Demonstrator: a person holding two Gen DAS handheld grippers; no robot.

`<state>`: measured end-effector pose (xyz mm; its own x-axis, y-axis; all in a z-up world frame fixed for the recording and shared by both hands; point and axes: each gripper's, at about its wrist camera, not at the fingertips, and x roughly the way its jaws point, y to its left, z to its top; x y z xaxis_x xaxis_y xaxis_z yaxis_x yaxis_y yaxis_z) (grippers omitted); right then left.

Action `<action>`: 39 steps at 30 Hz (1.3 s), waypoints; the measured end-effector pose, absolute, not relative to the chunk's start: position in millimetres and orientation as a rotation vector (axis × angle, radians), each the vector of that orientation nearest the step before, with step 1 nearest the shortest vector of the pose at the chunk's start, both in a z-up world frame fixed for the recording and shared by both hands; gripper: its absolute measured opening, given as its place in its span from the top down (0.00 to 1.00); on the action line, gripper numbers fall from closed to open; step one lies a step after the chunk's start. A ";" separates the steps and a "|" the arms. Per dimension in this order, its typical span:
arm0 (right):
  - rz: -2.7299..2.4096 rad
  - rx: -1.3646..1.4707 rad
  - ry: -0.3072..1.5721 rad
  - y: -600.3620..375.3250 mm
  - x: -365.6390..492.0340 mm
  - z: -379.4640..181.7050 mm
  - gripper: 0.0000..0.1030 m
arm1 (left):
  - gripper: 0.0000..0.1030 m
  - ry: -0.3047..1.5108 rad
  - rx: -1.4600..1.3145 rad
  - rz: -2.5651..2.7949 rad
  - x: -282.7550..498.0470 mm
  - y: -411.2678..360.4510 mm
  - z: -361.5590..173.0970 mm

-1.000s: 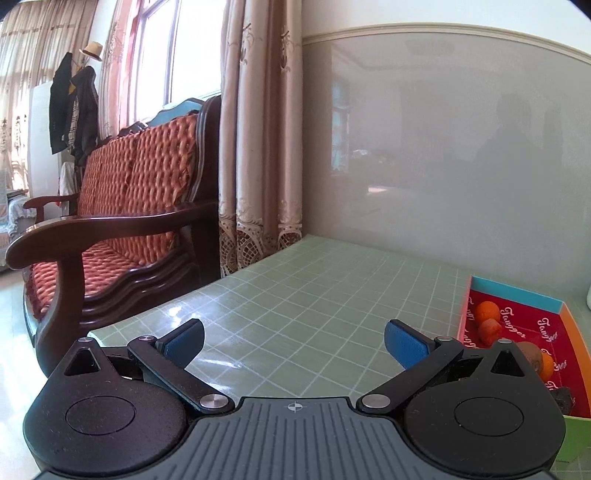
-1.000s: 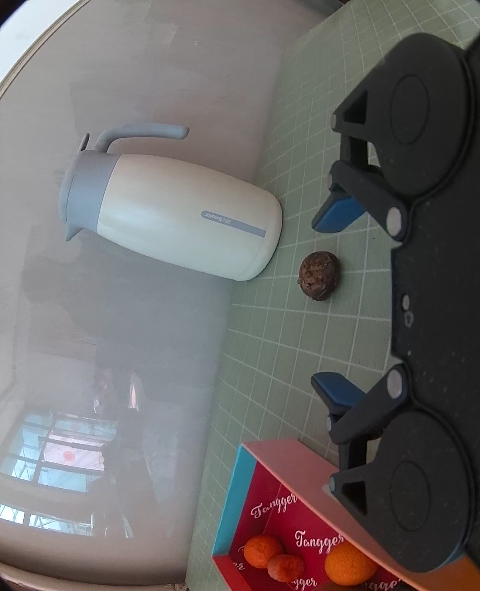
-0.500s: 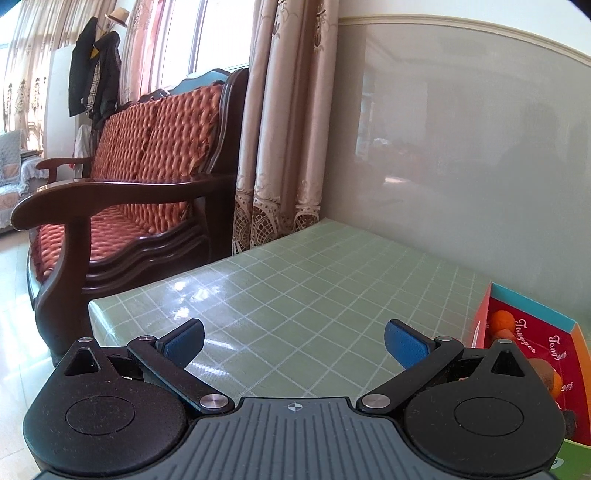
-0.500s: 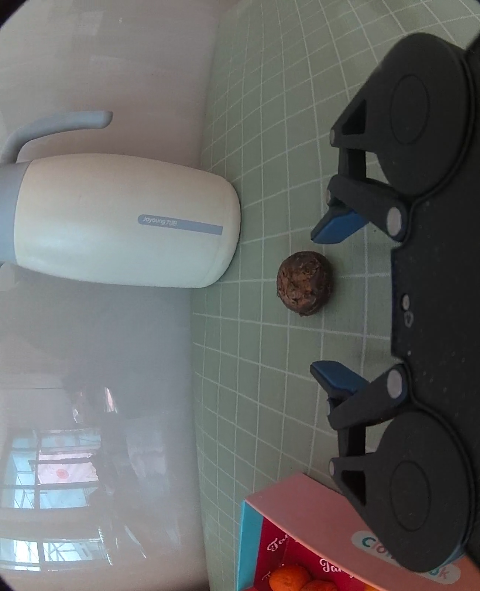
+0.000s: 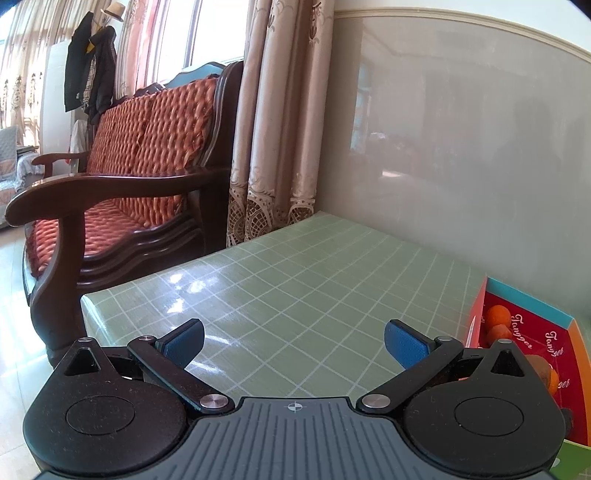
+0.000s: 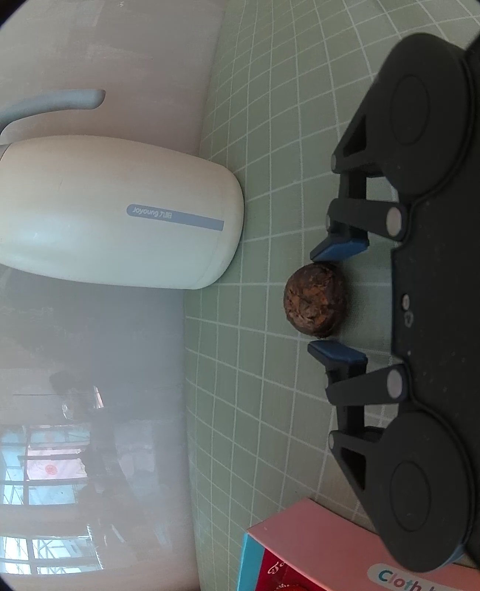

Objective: Organize fruits
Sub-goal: 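Close the right gripper on the dark dried fruit and lift it, then carry the dried fruit into the red box and open the right gripper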

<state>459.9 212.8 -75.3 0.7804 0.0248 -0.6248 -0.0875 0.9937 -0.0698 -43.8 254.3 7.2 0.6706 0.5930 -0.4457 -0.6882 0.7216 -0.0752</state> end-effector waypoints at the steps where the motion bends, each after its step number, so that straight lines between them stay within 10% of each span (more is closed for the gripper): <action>1: 0.065 -0.096 0.673 212.5 459.8 -74.9 0.57 | 0.00 0.411 -0.248 0.731 -43.9 254.4 7.4; 39: 0.566 -0.170 0.500 333.4 366.4 -22.1 0.59 | 0.00 0.431 -0.170 0.690 -33.3 229.8 9.1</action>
<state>366.4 333.4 -22.1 0.7289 0.4705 -0.4973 -0.5513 0.8341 -0.0188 -33.3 229.8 9.1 0.6879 0.5786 -0.4382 -0.6478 0.7617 -0.0111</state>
